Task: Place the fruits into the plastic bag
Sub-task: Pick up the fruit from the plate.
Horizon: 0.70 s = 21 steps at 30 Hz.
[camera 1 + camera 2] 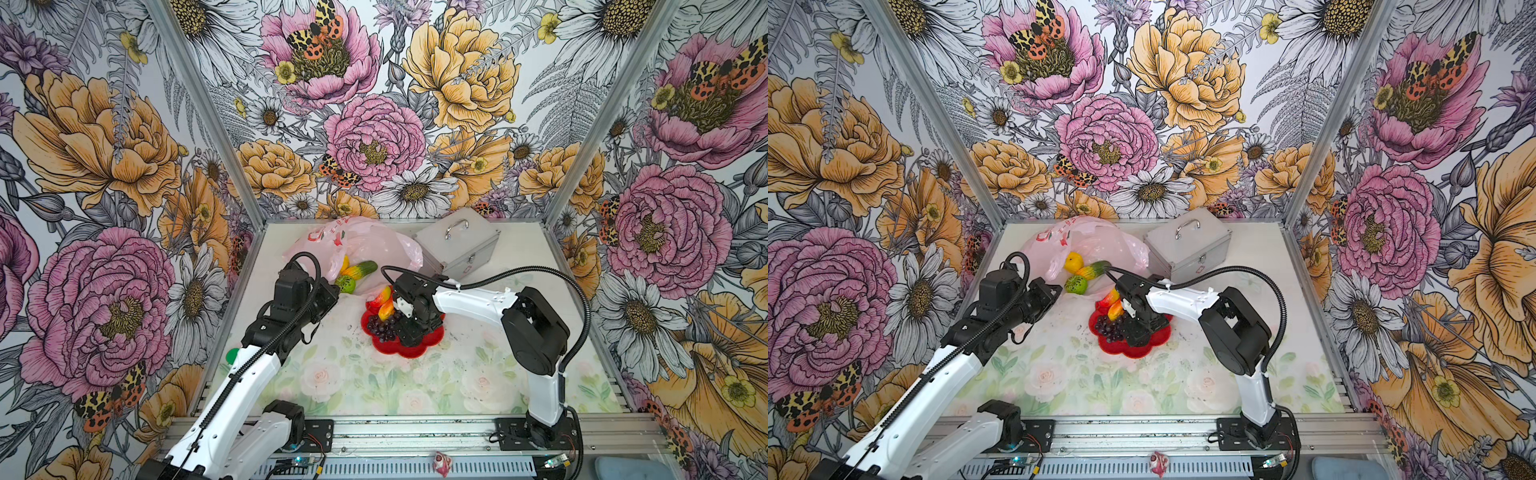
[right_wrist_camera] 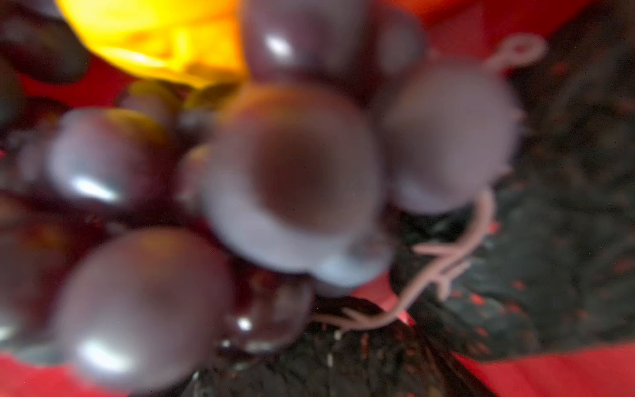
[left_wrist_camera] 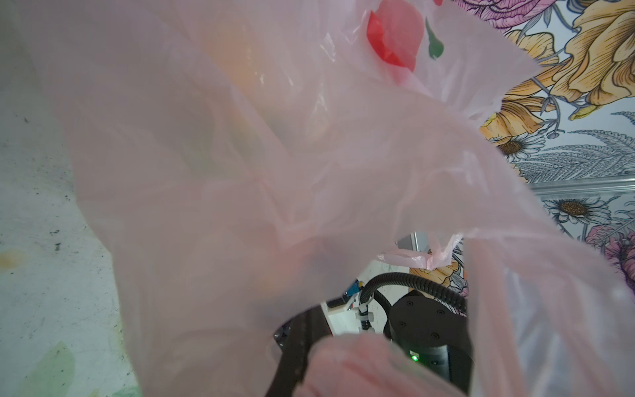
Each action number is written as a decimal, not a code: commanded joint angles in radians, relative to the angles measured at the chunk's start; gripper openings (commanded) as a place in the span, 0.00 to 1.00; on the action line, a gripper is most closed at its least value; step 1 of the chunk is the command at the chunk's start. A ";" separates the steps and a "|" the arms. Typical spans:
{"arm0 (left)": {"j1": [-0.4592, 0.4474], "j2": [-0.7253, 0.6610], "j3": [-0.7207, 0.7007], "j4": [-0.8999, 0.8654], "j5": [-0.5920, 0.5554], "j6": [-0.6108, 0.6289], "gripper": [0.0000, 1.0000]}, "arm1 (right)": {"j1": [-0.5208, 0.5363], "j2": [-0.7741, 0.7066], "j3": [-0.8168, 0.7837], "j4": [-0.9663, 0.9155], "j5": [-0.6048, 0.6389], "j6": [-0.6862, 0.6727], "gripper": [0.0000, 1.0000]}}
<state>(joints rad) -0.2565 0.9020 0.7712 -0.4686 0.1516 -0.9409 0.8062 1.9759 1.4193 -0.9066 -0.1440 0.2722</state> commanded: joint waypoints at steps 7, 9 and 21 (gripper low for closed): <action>0.012 -0.002 0.000 0.019 0.008 -0.009 0.00 | 0.006 -0.038 0.016 0.005 0.023 0.018 0.61; 0.011 -0.002 -0.001 0.020 0.008 -0.008 0.00 | 0.004 -0.050 0.015 0.004 0.019 0.022 0.57; 0.021 -0.009 0.003 0.020 0.020 -0.001 0.00 | -0.063 -0.257 -0.001 0.003 -0.091 0.132 0.57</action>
<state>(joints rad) -0.2474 0.9028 0.7712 -0.4675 0.1520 -0.9440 0.7727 1.7786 1.3979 -0.9070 -0.1909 0.3481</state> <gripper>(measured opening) 0.050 0.760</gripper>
